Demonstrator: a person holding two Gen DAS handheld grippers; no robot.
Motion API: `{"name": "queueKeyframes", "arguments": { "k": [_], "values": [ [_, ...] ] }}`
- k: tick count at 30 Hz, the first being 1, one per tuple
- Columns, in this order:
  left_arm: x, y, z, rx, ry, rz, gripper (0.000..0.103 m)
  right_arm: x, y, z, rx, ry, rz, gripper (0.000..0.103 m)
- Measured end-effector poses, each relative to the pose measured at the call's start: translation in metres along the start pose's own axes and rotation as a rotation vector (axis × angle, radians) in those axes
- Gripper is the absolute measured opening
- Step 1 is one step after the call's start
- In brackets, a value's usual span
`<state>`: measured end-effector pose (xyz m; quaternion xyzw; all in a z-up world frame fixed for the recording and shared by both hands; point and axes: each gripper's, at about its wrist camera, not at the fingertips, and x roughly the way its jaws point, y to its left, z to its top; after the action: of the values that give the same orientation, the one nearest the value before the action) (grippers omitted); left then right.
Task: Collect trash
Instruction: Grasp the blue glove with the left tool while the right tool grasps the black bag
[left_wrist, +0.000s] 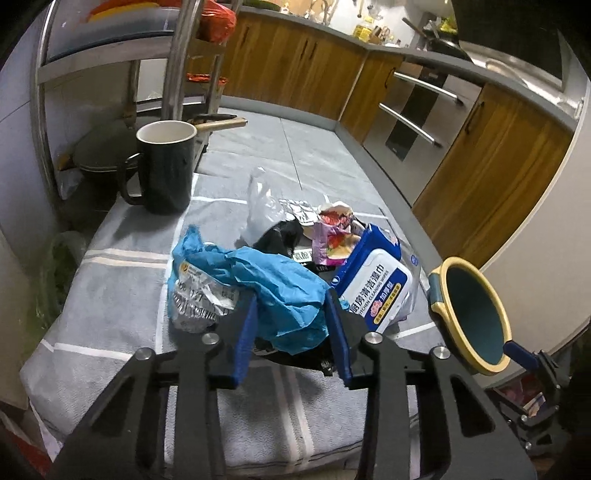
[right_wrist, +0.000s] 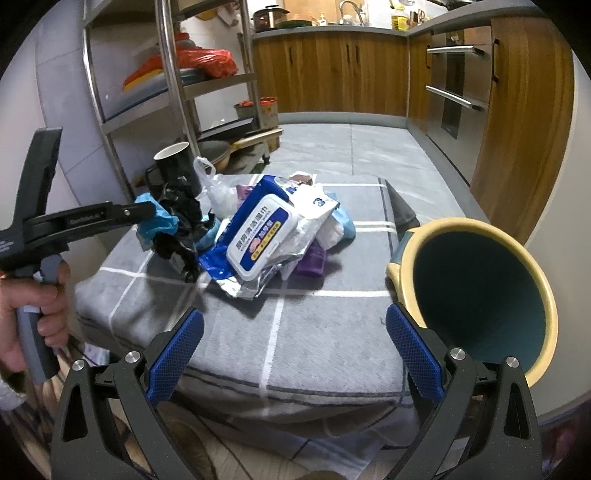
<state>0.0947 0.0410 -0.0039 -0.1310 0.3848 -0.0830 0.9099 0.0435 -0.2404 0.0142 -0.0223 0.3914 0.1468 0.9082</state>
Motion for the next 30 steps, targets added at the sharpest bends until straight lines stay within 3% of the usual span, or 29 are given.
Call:
{"name": "queueKeyframes", "arguments": {
  "k": [10, 21, 30],
  "values": [
    [-0.026, 0.027, 0.011, -0.072, -0.088, -0.014, 0.029, 0.018, 0.013, 0.005, 0.01, 0.026, 0.046, 0.098],
    [-0.043, 0.061, 0.004, -0.137, -0.107, 0.11, 0.029, 0.065, 0.067, 0.037, -0.062, 0.058, 0.174, 0.094],
    [-0.043, 0.082, 0.0, -0.199, -0.104, 0.15, 0.029, 0.116, 0.11, 0.054, -0.156, 0.14, 0.211, 0.073]
  ]
}}
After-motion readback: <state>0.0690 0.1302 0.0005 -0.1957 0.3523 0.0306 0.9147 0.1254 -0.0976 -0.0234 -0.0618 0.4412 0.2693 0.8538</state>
